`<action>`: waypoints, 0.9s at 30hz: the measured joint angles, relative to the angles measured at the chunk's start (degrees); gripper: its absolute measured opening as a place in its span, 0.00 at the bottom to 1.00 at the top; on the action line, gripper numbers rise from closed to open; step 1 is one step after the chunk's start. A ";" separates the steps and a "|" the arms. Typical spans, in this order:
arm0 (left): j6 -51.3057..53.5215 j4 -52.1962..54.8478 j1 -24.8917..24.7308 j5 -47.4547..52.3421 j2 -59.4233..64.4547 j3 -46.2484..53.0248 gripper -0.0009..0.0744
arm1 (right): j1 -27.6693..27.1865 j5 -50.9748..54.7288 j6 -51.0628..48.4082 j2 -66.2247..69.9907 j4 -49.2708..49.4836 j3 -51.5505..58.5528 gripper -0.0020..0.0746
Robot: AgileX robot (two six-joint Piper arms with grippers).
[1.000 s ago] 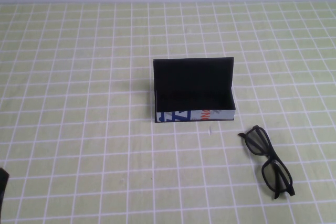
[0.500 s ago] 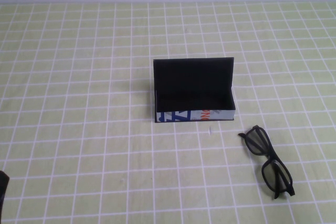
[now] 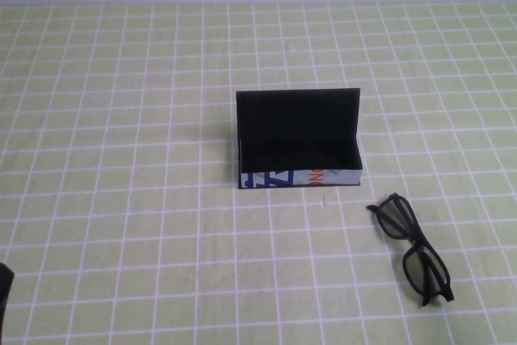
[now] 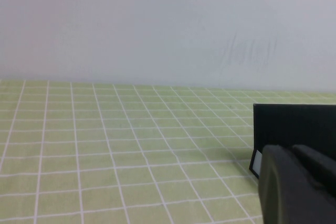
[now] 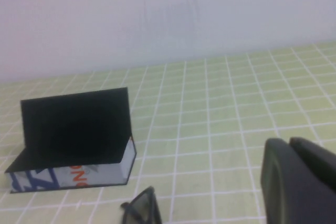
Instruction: Take glasses out of glasses case
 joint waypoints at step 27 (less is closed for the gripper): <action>-0.02 0.00 0.00 -0.04 0.10 0.00 0.01 | -6.55 15.81 14.77 -6.70 -17.63 2.76 0.01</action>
